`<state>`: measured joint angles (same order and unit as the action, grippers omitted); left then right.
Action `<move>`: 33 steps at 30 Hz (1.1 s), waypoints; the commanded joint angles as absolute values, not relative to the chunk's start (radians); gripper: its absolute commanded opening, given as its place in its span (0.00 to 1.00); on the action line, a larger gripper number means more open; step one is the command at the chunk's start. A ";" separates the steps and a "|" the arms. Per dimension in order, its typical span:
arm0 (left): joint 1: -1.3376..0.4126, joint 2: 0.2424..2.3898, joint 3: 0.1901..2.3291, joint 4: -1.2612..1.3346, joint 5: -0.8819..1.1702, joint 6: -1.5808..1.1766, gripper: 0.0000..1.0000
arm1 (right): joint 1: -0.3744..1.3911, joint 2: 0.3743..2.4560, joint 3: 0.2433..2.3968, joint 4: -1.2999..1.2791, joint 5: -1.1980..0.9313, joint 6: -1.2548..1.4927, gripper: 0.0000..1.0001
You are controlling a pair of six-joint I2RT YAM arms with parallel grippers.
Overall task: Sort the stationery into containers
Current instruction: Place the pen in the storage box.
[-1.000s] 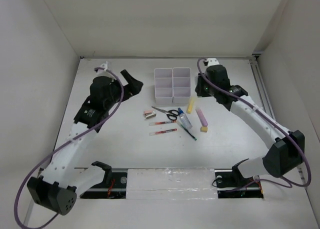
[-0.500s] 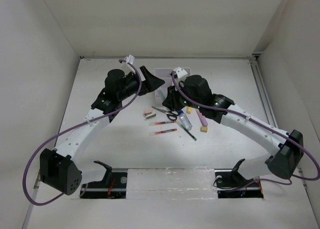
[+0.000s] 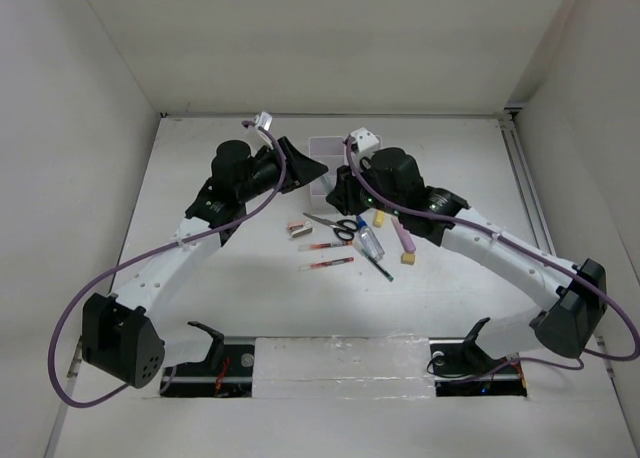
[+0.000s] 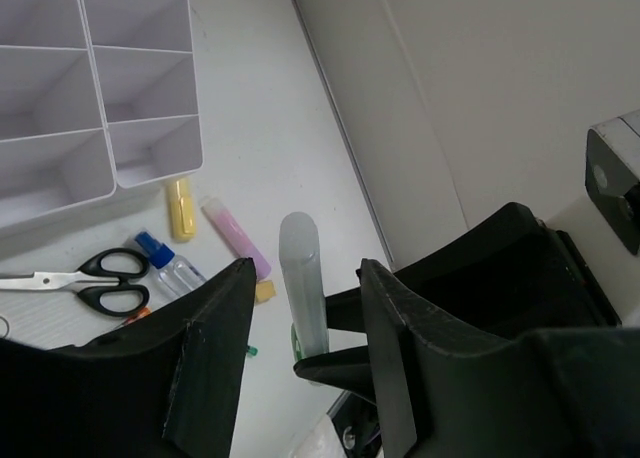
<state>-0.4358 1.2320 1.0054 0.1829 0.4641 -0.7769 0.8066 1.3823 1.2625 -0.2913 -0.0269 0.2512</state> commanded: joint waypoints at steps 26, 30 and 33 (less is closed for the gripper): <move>-0.434 1.341 1.189 0.213 0.293 -0.580 0.00 | 0.855 1.237 1.221 -0.258 0.219 0.223 1.00; -0.434 1.449 1.264 0.317 0.264 -0.410 0.00 | 0.844 1.112 1.125 -0.267 0.253 0.222 1.00; -0.434 1.560 1.328 0.417 0.317 -0.309 0.00 | 0.833 1.029 1.066 -0.303 0.253 0.222 1.00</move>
